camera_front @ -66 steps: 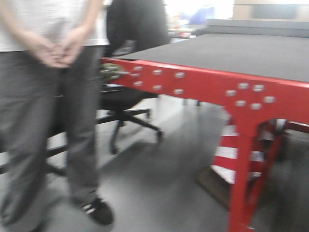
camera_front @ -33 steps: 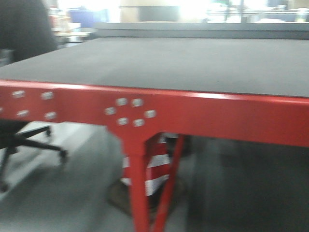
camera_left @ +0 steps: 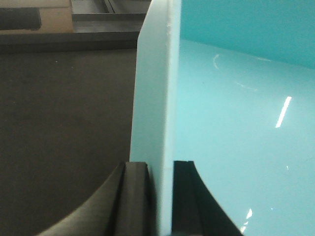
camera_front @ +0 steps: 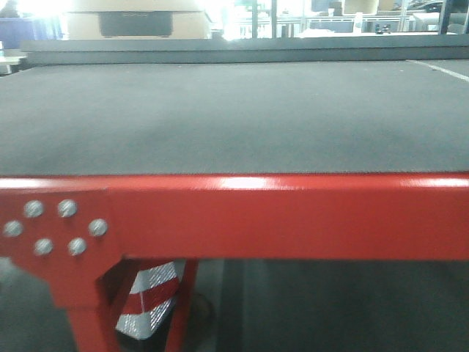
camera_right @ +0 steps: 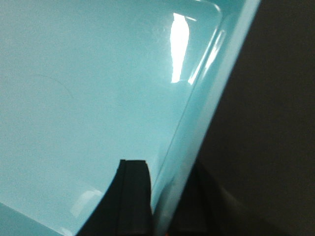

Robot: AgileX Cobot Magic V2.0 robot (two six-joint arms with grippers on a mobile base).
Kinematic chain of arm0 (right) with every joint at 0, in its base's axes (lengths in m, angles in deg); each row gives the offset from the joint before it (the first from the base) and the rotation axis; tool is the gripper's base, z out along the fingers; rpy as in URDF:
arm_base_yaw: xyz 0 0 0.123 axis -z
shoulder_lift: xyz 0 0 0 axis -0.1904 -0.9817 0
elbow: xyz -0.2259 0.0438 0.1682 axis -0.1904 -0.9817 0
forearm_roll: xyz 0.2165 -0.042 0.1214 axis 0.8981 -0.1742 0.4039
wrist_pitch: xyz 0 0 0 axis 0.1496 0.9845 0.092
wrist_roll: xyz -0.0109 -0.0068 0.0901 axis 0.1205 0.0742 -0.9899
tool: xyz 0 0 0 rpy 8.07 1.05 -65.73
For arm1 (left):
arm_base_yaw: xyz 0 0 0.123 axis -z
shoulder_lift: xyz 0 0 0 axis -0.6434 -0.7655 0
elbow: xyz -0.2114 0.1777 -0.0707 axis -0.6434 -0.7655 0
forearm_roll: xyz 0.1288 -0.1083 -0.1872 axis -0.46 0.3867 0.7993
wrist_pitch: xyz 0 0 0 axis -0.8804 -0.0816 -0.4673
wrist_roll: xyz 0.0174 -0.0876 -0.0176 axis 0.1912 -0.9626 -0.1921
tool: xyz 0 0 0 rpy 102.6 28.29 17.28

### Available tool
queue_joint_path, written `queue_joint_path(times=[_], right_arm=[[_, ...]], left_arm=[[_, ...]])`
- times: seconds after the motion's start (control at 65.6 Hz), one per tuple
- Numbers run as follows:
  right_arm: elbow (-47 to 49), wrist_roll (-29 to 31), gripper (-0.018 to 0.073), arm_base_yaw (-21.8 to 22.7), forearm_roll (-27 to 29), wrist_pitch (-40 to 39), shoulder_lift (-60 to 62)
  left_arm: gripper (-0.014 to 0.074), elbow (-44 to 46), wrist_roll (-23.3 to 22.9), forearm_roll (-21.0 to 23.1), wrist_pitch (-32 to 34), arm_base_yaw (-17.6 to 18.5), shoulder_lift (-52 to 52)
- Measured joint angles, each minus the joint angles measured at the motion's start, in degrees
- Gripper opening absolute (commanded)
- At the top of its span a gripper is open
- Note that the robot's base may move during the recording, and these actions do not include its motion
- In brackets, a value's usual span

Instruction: Fetch blue bin and place on conveyor start

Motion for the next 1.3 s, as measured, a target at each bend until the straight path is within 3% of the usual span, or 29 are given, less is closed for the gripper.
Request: queue_joint_path(times=[1.296], right_arm=[[0.00, 0.00, -0.0152, 0.00, 0.00, 0.00, 0.00]], left_arm=[[-0.0111, 0.00, 0.00, 0.00, 0.00, 0.00, 0.00]])
